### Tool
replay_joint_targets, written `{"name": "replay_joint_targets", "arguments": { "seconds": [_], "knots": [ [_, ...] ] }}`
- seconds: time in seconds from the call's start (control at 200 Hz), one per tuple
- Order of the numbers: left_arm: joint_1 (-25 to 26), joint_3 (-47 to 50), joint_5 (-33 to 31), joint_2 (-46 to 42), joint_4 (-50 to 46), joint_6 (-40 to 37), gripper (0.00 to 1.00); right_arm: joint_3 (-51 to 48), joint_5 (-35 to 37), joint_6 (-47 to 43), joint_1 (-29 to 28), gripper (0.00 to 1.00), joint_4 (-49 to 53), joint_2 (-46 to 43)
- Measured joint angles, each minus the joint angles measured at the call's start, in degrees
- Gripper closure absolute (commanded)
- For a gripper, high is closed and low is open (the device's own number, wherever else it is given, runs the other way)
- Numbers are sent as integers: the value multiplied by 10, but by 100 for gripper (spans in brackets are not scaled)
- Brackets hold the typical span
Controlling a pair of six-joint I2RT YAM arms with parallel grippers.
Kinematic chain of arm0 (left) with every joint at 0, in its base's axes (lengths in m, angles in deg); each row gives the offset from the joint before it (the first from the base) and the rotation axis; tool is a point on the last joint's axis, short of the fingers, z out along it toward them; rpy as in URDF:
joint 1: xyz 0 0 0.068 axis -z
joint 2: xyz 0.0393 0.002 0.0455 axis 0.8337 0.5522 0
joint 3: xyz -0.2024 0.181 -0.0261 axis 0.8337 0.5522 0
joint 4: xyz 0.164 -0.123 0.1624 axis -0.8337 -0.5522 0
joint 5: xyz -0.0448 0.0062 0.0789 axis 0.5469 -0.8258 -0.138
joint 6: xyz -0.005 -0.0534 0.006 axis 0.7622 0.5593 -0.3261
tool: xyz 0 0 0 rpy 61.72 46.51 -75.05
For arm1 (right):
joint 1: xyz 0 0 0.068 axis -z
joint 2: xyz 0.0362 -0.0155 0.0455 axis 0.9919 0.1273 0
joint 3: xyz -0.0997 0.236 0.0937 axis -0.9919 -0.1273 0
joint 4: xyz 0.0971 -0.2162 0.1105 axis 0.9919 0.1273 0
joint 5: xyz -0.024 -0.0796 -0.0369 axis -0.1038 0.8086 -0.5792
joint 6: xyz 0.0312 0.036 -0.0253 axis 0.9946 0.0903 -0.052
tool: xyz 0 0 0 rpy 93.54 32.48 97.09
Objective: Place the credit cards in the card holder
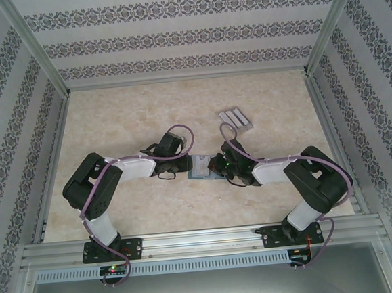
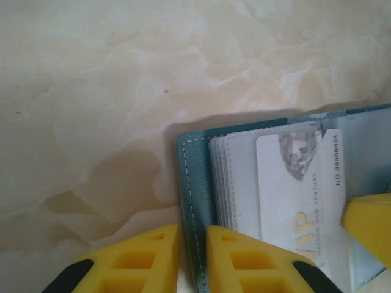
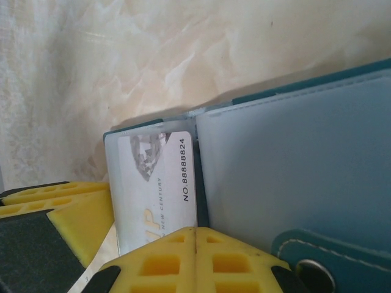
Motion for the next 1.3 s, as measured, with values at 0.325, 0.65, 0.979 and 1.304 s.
{"name": "replay_joint_targets", "arguments": {
  "seconds": [0.325, 0.65, 0.979, 1.304],
  "knots": [
    [0, 0, -4, 1, 0, 1, 81, 33, 2, -5, -12, 100, 8, 28],
    [0, -1, -11, 0, -2, 1, 79, 39, 3, -29, -12, 75, 17, 27],
    [3, 30, -33, -38, 4, 1, 72, 51, 20, -85, -12, 53, 139, -81],
    [3, 30, -37, -38, 5, 1, 72, 31, 90, -135, -3, 50, 249, -181]
  ]
}}
